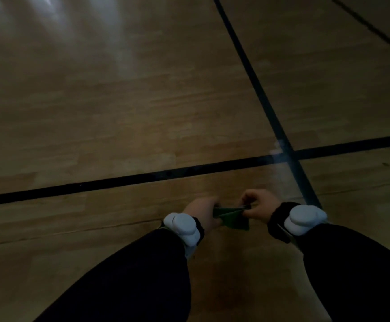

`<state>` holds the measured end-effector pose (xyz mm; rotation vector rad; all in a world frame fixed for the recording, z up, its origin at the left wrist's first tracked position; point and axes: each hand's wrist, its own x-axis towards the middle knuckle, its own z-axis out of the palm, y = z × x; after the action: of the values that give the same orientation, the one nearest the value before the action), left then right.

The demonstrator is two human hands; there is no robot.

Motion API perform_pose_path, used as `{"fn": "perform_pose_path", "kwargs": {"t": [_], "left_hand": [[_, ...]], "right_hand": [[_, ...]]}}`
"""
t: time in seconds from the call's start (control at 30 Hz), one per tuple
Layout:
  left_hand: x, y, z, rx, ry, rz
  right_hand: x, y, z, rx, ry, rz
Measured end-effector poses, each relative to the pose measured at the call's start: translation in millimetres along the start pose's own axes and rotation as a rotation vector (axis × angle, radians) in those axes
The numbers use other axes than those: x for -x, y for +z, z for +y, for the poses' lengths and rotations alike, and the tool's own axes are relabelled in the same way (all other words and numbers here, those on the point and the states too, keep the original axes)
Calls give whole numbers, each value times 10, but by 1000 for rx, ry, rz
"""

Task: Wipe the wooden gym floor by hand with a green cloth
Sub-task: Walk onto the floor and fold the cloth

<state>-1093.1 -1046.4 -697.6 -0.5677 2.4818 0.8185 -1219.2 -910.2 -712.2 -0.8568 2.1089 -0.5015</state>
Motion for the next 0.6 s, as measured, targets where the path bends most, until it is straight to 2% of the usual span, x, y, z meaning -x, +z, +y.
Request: {"fn": "perform_pose_path", "kwargs": {"t": [0.1,0.23,0.3,0.43,0.5,0.6], "left_hand": [[-100,207,36,-47,1,55],[-248,221,181,-82,74,323],[-341,239,228,-130,108,270],[-391,453,124,-155,45,47],[-387,548,20,-151,23,11],[-388,607,-88,-162,11,-11]], "right_hand": [[-8,57,139,15,4,28],[-55,-113,229,61,-65,229],[-73,-211,339,167,-76,253],[-70,-81,781,352,174,-156],[-88,60,970,335,206,-122],[-154,266,1091,301,156,83]]}}
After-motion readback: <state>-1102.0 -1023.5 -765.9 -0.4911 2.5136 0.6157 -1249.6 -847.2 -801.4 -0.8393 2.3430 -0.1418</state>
